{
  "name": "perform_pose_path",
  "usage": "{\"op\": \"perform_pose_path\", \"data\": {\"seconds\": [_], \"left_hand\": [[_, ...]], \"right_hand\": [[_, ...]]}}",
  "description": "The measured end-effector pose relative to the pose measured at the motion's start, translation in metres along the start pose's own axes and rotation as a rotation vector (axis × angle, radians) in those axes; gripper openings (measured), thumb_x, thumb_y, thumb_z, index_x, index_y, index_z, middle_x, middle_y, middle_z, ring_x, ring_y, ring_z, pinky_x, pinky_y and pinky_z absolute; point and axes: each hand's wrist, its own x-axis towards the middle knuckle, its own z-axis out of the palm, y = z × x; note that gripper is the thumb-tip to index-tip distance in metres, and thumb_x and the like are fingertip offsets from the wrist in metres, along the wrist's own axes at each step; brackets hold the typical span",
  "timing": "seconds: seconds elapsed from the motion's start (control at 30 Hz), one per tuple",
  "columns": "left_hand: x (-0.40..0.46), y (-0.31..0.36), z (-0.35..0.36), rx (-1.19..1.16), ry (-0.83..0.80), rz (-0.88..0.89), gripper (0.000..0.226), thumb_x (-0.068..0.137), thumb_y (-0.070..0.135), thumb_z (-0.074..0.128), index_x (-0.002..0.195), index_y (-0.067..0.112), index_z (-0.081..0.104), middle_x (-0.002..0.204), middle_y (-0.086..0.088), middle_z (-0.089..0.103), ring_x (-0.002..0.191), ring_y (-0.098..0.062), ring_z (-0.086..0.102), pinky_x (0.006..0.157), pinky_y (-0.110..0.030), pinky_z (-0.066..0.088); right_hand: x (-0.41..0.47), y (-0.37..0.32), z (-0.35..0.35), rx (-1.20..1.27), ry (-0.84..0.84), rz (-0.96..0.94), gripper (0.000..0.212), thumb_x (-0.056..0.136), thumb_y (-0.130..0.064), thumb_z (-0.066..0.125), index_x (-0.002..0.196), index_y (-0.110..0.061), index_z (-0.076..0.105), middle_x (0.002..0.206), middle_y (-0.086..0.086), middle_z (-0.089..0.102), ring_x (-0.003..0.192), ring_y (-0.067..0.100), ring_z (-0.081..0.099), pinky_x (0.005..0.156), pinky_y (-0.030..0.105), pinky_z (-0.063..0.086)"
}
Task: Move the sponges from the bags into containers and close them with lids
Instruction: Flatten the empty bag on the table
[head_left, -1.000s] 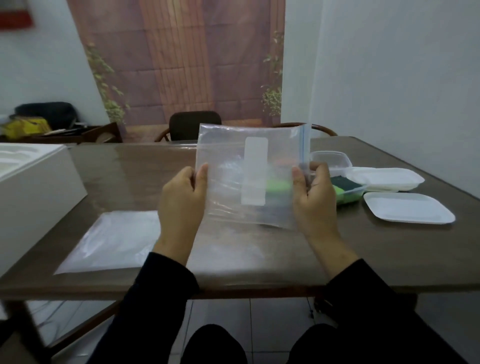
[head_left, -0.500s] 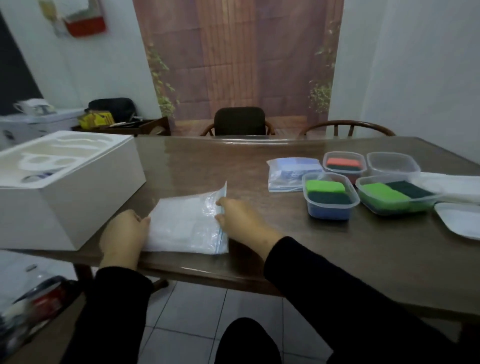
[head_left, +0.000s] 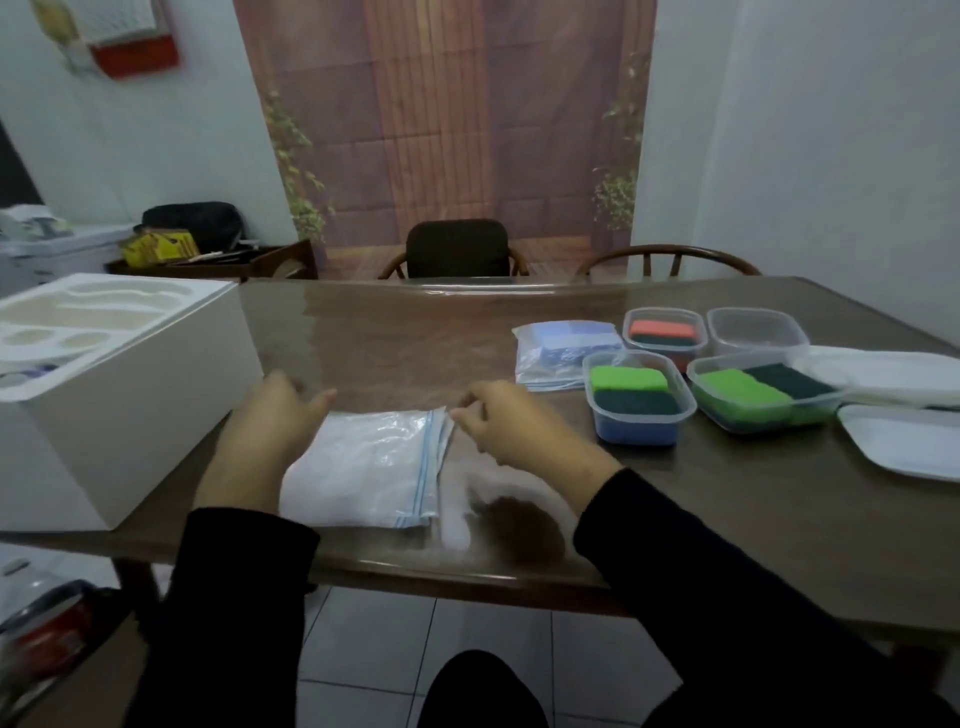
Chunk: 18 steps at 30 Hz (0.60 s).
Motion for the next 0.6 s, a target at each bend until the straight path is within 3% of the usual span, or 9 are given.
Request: {"op": "perform_pose_path", "data": {"seconds": [0.17, 0.3, 0.4, 0.47, 0.6], "left_hand": [[-0.014, 0.099, 0.021, -0.175, -0.158, 0.354, 0.024, 0.089, 0.041, 0.057, 0.101, 0.02, 0.058, 0.096, 0.004, 0.059, 0.089, -0.013, 0.056, 0.07, -0.027, 0.044], [0.004, 0.16, 0.074, -0.03, -0.303, 0.508, 0.015, 0.089, 0.022, 0.057, 0.102, 0.017, 0.062, 0.106, -0.002, 0.063, 0.092, -0.016, 0.057, 0.077, -0.029, 0.043], [0.016, 0.184, 0.121, 0.151, -0.426, 0.585, 0.036, 0.088, 0.007, 0.051, 0.124, 0.01, 0.056, 0.131, -0.01, 0.055, 0.116, -0.025, 0.053, 0.096, -0.031, 0.041], [0.017, 0.19, 0.15, 0.195, -0.462, 0.638, 0.042, 0.088, 0.008, 0.051, 0.131, 0.009, 0.05, 0.138, -0.011, 0.049, 0.125, -0.027, 0.048, 0.102, -0.031, 0.036], [0.024, 0.184, 0.184, 0.198, -0.445, 0.697, 0.029, 0.09, 0.02, 0.049, 0.115, 0.009, 0.059, 0.128, -0.014, 0.058, 0.113, -0.03, 0.055, 0.097, -0.035, 0.043]], "right_hand": [[-0.031, 0.044, -0.062, 0.093, 0.194, 0.074, 0.016, 0.095, -0.031, 0.049, 0.093, -0.02, 0.06, 0.063, -0.004, 0.064, 0.05, 0.012, 0.06, 0.059, 0.029, 0.05], [-0.05, 0.093, -0.094, 0.168, 0.366, 0.154, 0.015, 0.095, -0.024, 0.051, 0.085, -0.017, 0.06, 0.056, -0.004, 0.06, 0.04, 0.006, 0.055, 0.055, 0.027, 0.048], [-0.062, 0.12, -0.106, 0.086, 0.457, 0.218, 0.017, 0.094, -0.024, 0.051, 0.086, -0.015, 0.063, 0.065, -0.001, 0.064, 0.056, 0.013, 0.06, 0.067, 0.034, 0.053], [-0.072, 0.136, -0.111, -0.018, 0.534, 0.265, 0.018, 0.093, -0.025, 0.051, 0.091, -0.014, 0.065, 0.08, 0.002, 0.068, 0.073, 0.018, 0.061, 0.073, 0.036, 0.052], [-0.087, 0.156, -0.114, -0.064, 0.652, 0.263, 0.015, 0.093, -0.022, 0.051, 0.09, -0.015, 0.063, 0.089, 0.001, 0.064, 0.081, 0.016, 0.057, 0.07, 0.027, 0.043]]}}
